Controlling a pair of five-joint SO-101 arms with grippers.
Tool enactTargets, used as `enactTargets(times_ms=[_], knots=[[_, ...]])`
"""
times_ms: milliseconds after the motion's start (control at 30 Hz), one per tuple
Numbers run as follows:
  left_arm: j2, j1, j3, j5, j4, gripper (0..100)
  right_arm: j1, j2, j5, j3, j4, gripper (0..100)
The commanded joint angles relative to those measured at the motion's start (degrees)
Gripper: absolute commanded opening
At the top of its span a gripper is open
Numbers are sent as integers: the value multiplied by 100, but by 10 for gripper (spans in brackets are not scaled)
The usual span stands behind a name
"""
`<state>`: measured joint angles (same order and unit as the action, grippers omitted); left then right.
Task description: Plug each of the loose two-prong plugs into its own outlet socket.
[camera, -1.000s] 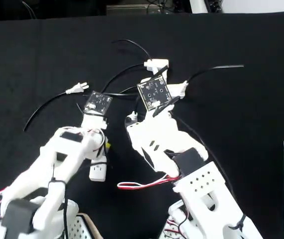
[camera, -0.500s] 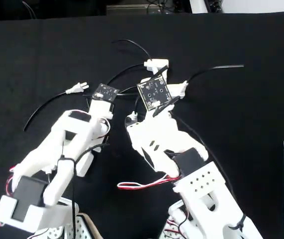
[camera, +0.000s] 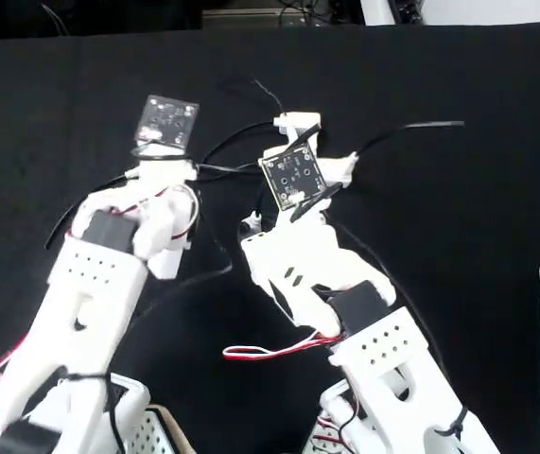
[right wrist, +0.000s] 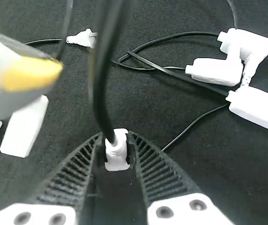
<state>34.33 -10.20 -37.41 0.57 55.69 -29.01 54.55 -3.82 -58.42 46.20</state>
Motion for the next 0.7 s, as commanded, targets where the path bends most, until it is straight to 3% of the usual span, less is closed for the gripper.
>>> enactTargets(times_ms=[0,67,133,233,433,667], knots=[[862,-22,145,176,114,37,105,136,53,84,-123,12],[1160,-4,-145,176,211,92,105,136,53,84,-123,12],[1459,13,-479,202,413,212,105,136,53,84,-123,12],[1996,453,-866,712,756,355,105,136,53,84,-123,12],[3279,1165,-1587,448,844,345,105,136,53,22,-149,12],[3982,760,-2835,-457,844,331,105,136,53,31,-149,12]])
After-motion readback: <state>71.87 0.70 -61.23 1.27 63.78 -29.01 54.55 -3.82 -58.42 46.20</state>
